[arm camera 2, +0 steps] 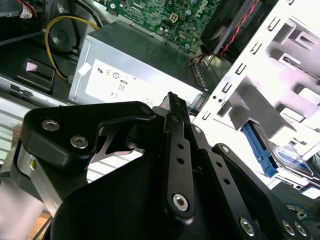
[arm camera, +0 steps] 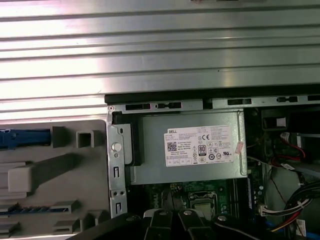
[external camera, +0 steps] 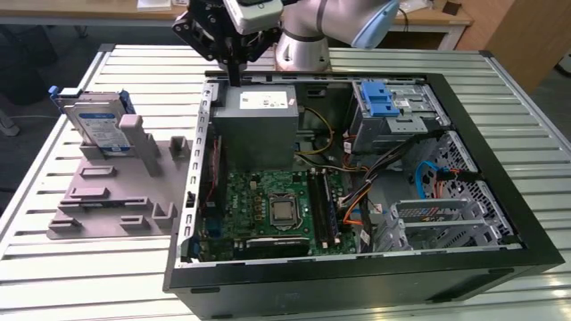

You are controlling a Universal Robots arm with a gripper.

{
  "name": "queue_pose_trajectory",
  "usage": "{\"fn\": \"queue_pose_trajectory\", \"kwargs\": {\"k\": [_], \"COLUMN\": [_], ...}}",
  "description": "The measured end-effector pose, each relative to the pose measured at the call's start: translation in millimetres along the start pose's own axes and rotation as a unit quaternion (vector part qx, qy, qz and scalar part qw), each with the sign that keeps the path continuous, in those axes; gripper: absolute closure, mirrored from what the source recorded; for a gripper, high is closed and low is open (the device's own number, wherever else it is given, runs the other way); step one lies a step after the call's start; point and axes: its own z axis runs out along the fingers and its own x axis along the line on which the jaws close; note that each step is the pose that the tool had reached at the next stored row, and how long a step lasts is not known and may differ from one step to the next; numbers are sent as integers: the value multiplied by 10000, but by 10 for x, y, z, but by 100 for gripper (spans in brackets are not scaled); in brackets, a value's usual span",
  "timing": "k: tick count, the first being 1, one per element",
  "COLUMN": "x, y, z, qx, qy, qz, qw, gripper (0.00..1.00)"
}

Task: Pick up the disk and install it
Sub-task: 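Reach for the disk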

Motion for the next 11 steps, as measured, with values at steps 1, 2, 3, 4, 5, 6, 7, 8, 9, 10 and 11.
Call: {"fn": "queue_pose_trajectory", "kwargs": {"k": [1,2,3,4,5,6,7,8,9,10,11], "x": [11,22,34,44,54,64,74,83,94,105,116], "y": [-1,-2,-3,-3,-4,-5,-6,-6,-7,-8,-9], "z": [0,0,0,0,0,-1,-1,-1,-1,-1,-1], "qx": [0,0,0,-1,0,0,0,0,0,0,0], "qy": [0,0,0,0,0,0,0,0,0,0,0], "qz": [0,0,0,0,1,1,0,0,0,0,0], "qw": [10000,10000,10000,10000,10000,10000,10000,10000,10000,10000,10000], "gripper": [89,89,89,89,89,89,89,89,89,89,89]}}
